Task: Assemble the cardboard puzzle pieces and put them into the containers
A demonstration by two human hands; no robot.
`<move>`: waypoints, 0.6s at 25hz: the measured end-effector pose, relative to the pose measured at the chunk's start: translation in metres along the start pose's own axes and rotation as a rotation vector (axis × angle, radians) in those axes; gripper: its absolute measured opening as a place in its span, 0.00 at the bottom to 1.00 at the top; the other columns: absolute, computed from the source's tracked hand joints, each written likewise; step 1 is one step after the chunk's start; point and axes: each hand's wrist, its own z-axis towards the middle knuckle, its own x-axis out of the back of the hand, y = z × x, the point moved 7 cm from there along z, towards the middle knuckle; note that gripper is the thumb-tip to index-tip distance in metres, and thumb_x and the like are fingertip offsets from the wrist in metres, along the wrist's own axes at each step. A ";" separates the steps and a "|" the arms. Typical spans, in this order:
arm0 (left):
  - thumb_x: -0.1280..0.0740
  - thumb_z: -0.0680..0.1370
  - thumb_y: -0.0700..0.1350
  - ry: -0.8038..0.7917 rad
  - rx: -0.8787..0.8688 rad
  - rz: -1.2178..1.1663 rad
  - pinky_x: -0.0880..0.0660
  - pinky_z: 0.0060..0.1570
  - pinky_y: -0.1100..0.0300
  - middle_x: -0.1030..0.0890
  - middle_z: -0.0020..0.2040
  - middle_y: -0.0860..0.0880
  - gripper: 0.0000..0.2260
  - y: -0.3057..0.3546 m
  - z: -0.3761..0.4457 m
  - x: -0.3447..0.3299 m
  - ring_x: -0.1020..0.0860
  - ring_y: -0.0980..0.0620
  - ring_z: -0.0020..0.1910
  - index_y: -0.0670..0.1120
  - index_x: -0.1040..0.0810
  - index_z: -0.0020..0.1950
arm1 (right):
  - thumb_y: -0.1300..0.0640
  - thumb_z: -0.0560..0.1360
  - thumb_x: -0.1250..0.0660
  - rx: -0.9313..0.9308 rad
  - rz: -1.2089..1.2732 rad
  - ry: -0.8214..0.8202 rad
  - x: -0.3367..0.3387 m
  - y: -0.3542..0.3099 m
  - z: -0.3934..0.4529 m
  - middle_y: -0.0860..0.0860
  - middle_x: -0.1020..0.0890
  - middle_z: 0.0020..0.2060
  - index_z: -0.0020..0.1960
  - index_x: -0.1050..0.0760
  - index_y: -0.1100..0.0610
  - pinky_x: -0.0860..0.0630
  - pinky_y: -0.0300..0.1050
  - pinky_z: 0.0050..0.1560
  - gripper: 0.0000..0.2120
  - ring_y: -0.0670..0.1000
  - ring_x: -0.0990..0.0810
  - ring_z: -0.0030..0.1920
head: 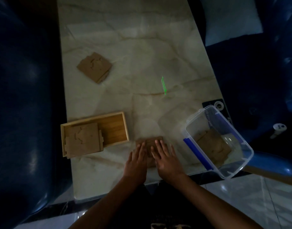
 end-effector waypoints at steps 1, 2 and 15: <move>0.39 0.79 0.43 -0.013 0.005 0.014 0.54 0.76 0.44 0.65 0.79 0.44 0.36 -0.001 0.001 0.000 0.61 0.42 0.79 0.44 0.58 0.79 | 0.54 0.74 0.38 -0.001 0.005 -0.016 0.000 0.001 0.001 0.63 0.38 0.76 0.75 0.35 0.58 0.45 0.68 0.72 0.29 0.64 0.42 0.77; 0.39 0.79 0.43 -0.038 0.008 0.022 0.55 0.76 0.43 0.65 0.79 0.44 0.36 -0.001 0.002 0.001 0.61 0.43 0.79 0.45 0.60 0.79 | 0.54 0.74 0.39 -0.009 0.016 -0.031 0.000 0.001 0.002 0.63 0.37 0.75 0.74 0.34 0.59 0.42 0.68 0.70 0.29 0.65 0.40 0.76; 0.34 0.76 0.43 -0.113 -0.039 -0.125 0.32 0.66 0.43 0.49 0.80 0.47 0.33 -0.008 0.011 0.038 0.44 0.44 0.77 0.50 0.44 0.78 | 0.53 0.56 0.19 -0.064 -0.028 -0.155 0.031 -0.017 0.022 0.65 0.20 0.59 0.58 0.20 0.59 0.20 0.55 0.49 0.32 0.64 0.20 0.56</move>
